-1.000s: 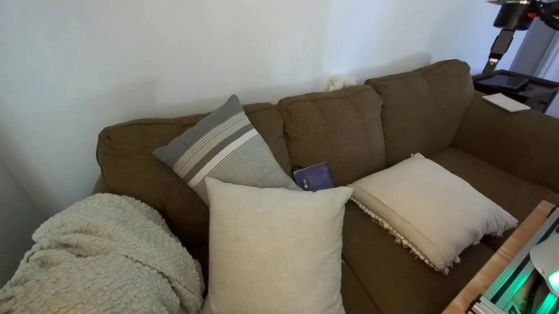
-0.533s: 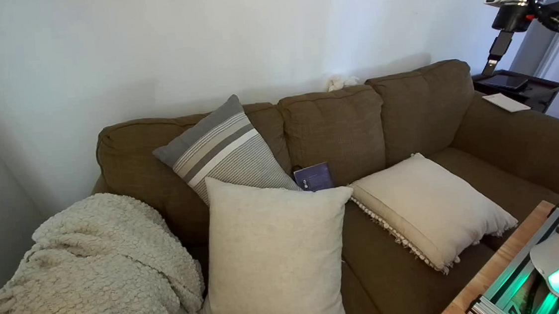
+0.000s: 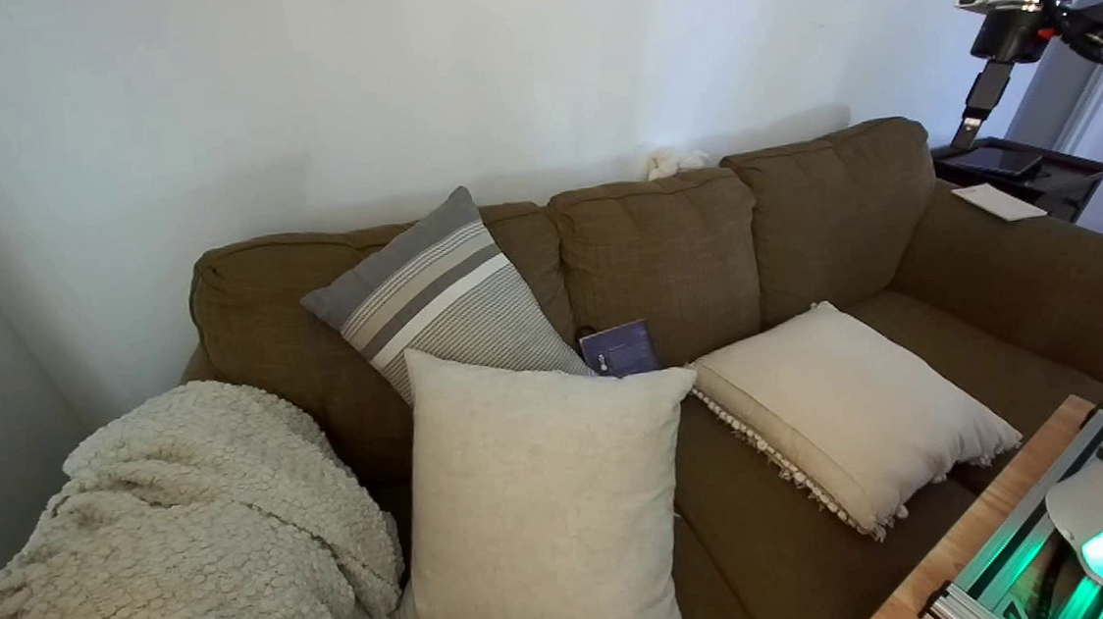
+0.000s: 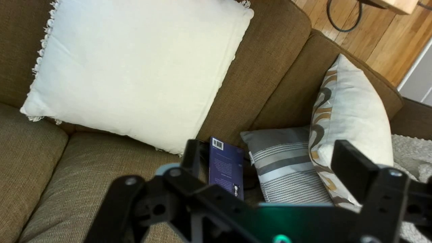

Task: Move the pillow on the right to the right side of the sofa.

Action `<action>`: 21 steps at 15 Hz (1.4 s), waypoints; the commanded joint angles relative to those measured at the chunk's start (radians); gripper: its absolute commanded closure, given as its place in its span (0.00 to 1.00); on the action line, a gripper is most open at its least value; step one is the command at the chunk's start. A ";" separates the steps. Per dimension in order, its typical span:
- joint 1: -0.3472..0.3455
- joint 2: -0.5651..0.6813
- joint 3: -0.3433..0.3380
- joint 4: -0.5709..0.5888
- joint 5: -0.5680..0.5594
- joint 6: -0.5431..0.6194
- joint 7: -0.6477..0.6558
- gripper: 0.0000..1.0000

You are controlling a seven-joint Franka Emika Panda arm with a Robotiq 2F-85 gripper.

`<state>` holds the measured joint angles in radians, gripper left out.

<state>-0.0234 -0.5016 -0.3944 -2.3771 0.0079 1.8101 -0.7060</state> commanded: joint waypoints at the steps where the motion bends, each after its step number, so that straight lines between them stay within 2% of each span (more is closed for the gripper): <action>1: -0.024 0.057 0.035 0.005 0.027 0.047 -0.005 0.00; 5: -0.009 0.224 0.084 0.003 0.040 0.208 0.052 0.00; 9: 0.000 0.422 0.141 0.047 0.094 0.300 0.036 0.00; 12: -0.002 0.557 0.212 0.113 0.115 0.280 0.023 0.00; 15: -0.018 0.654 0.281 0.200 0.121 0.163 -0.054 0.00; 16: -0.028 0.592 0.285 0.128 0.086 0.241 0.014 0.00; 18: -0.027 0.641 0.309 0.174 0.090 0.200 -0.005 0.00; 21: -0.033 0.655 0.310 0.193 0.091 0.187 -0.021 0.00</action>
<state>-0.0261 0.1533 -0.1152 -2.1856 0.1035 1.9989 -0.7315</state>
